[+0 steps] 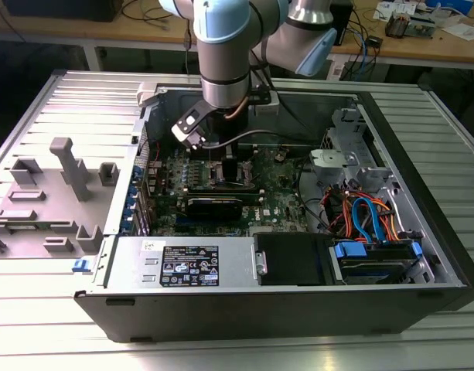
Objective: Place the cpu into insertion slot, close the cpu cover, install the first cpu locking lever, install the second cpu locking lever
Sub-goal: 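Place the cpu into insertion slot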
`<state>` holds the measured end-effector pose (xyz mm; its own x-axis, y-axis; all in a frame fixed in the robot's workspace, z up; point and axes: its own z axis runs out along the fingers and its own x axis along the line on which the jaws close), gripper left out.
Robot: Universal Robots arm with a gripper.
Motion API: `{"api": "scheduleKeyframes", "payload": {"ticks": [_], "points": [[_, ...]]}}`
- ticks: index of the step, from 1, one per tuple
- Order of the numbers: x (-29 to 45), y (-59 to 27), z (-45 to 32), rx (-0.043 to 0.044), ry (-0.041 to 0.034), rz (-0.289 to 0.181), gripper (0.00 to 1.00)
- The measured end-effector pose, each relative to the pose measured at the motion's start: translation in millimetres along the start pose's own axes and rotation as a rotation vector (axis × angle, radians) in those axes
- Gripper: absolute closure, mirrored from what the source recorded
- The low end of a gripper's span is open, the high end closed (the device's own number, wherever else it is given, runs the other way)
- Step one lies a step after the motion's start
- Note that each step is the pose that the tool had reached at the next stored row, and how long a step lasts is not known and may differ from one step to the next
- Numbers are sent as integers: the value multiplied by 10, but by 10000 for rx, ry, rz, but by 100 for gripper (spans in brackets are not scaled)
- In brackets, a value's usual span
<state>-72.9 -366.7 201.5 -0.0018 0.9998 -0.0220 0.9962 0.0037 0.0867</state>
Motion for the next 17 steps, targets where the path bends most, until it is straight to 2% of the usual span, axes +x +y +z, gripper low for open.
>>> {"api": "scheduleKeyframes", "payload": {"ticks": [2,3,4,11,17], "points": [[0,19,-4,154,1,8,31],[0,36,-2,284,0,15,31],[-2,49,-2,335,-2,20,31],[-32,60,1,337,-3,27,31],[-3,81,4,346,-1,27,31]]}}
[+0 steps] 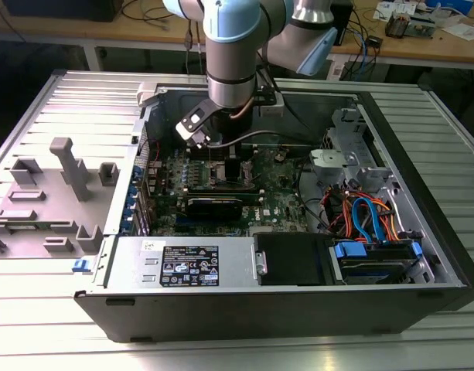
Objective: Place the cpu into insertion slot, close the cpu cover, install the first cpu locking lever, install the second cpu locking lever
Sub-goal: 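Place the cpu into insertion slot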
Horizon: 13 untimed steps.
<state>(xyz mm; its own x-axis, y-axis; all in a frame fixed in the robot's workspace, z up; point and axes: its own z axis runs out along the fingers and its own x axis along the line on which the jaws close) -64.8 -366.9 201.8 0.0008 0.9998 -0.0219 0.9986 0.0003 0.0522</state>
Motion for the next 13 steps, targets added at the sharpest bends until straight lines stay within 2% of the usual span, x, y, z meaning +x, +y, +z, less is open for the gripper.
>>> {"api": "scheduleKeyframes", "payload": {"ticks": [11,13], "points": [[30,3,15,1,23,2,31],[31,3,16,0,-16,1,31]]}}
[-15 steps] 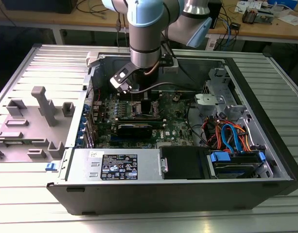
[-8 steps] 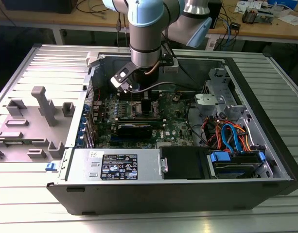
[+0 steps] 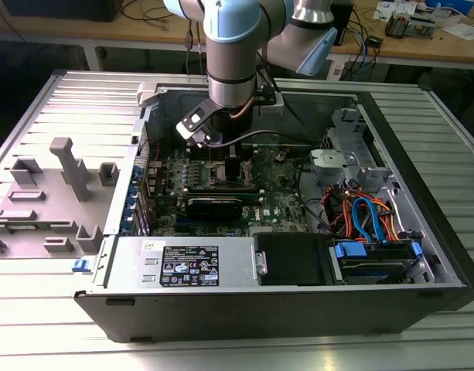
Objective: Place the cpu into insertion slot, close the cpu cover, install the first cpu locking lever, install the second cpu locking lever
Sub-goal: 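Place the cpu into insertion slot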
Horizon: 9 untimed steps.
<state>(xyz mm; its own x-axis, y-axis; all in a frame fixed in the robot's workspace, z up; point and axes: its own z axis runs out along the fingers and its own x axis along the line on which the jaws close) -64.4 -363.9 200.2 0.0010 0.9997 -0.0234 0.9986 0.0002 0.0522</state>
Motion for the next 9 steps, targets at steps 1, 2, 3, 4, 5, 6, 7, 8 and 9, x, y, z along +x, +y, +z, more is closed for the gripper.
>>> {"api": "scheduleKeyframes", "payload": {"ticks": [1,2,3,4,5,6,7,8,9], "points": [[-1,0,-1,1,-12,-1,31],[-2,-1,-4,2,-14,0,31],[-3,0,-9,2,-17,1,31],[-4,1,-20,2,-27,-1,31],[-5,1,-34,9,-28,-2,31],[-7,2,-41,14,-29,-2,31],[-13,3,-40,14,-27,-4,31],[-23,2,-41,15,-29,-3,31],[-29,2,-40,15,-29,-3,31]]}}
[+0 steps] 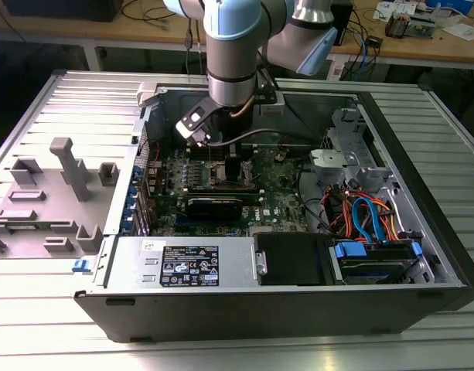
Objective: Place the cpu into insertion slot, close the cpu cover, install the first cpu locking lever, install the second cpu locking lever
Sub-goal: 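Place the cpu into insertion slot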
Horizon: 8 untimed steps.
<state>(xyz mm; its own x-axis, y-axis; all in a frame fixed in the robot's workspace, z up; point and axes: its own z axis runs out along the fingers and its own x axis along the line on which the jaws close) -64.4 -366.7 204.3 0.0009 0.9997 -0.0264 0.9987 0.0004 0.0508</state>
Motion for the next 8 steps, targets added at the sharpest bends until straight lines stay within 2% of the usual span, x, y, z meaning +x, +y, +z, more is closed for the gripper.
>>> {"api": "scheduleKeyframes", "payload": {"ticks": [3,4,6,7,8], "points": [[-25,3,-18,35,-5,-1,31],[-27,7,-58,107,-5,-3,33],[-28,11,-112,203,-3,-4,46],[-29,13,-154,253,-3,-6,58],[-31,16,-200,310,-4,-8,64]]}}
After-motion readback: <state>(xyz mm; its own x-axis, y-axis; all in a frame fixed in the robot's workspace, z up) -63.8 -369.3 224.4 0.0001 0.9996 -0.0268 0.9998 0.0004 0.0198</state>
